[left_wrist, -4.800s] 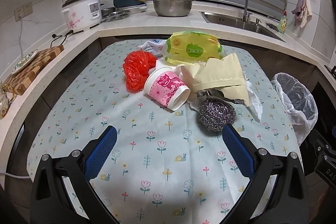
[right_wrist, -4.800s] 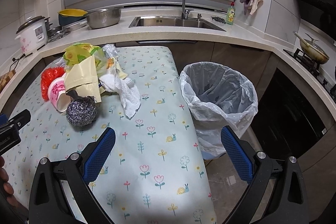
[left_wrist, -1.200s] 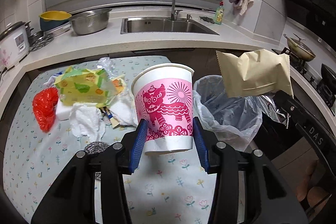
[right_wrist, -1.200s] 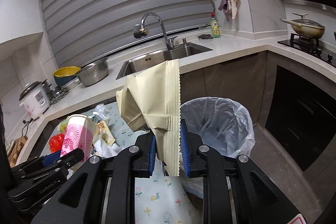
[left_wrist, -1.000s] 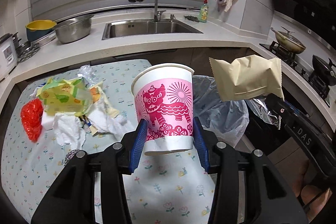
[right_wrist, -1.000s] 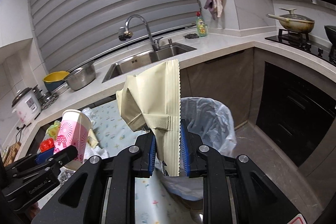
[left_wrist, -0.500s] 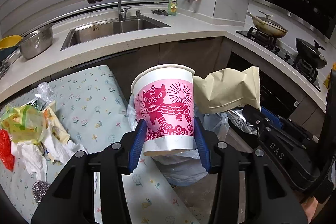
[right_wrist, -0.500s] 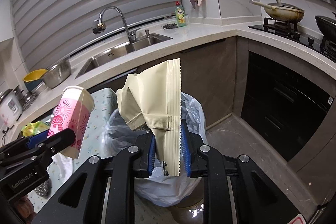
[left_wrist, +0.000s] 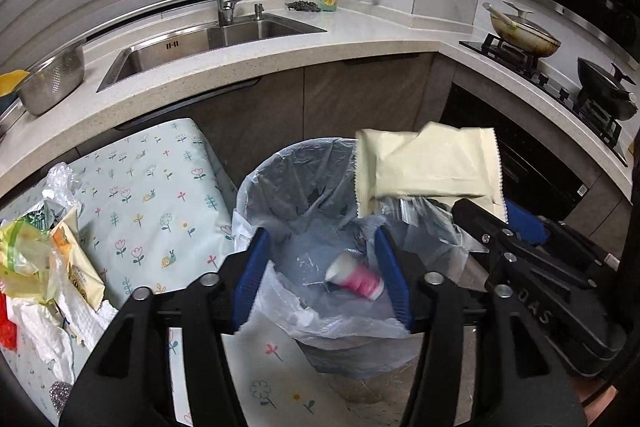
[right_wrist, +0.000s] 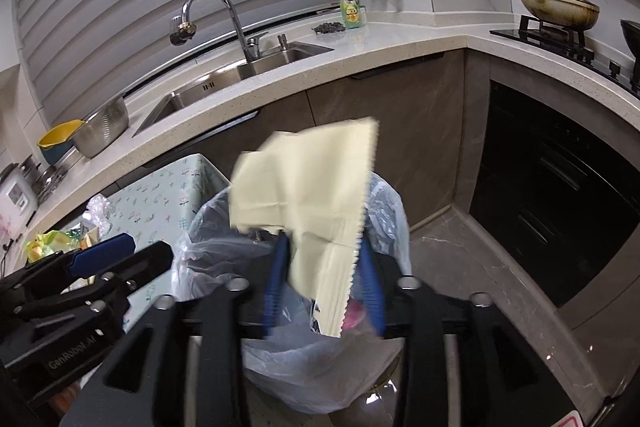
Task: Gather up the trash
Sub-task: 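Open both tools to drop the cup and packet into the bin, then grasp the steel wool scrubber with the left tool while the right tool grasps a white tissue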
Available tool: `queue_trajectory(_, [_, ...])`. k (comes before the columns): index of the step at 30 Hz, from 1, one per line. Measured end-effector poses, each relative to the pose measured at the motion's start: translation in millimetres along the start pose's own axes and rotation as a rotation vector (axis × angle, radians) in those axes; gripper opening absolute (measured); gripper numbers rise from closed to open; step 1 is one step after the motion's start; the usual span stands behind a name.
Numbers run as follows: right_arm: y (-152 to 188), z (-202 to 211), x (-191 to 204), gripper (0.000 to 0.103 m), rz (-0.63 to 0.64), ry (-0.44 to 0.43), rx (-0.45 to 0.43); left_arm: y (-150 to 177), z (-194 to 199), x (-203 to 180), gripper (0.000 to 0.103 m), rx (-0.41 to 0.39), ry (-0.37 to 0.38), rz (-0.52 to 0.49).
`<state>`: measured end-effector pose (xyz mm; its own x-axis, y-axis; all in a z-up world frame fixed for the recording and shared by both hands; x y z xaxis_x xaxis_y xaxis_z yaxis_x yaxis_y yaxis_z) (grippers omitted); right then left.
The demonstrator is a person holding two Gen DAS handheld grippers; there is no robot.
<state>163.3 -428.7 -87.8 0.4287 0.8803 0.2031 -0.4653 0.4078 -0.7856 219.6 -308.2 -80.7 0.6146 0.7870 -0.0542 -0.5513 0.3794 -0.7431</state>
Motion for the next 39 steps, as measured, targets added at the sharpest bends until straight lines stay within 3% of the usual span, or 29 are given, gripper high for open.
queue_trajectory(2, [-2, 0, 5, 0.053, 0.016, 0.007, -0.010, 0, 1, 4, 0.064, -0.007, -0.013, 0.007])
queue_trajectory(8, [-5, 8, 13, 0.053, 0.015, -0.003, -0.022, 2, 9, 19, 0.068, -0.015, -0.036, 0.033])
queue_trajectory(16, [-8, 31, 30, 0.062, 0.025, -0.008, -0.053, 0, 39, 41, 0.077, -0.052, -0.074, 0.072])
queue_trajectory(19, [-10, 45, 41, 0.067, 0.036, -0.018, -0.071, 2, 56, 55, 0.087, -0.070, -0.094, 0.100])
queue_trajectory(24, [-9, 65, 64, 0.073, 0.054, -0.043, -0.089, 11, 86, 83, 0.088, -0.093, -0.139, 0.146])
queue_trajectory(39, [19, 103, 154, 0.074, 0.128, -0.141, -0.076, 73, 154, 181, 0.092, -0.074, -0.266, 0.285])
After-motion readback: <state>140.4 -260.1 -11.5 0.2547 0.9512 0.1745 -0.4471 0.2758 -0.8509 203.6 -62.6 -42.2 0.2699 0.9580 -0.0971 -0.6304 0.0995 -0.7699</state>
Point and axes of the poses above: each gripper's, at about its wrist camera, not at the fingertips, and z roughly against the way its jaws point, x to its left, y to its underside, the point moved 9 cm from there along -z, roughly the way its jaws point, and after that the axes turned 1 degree about -x, right-handed, at the moved point
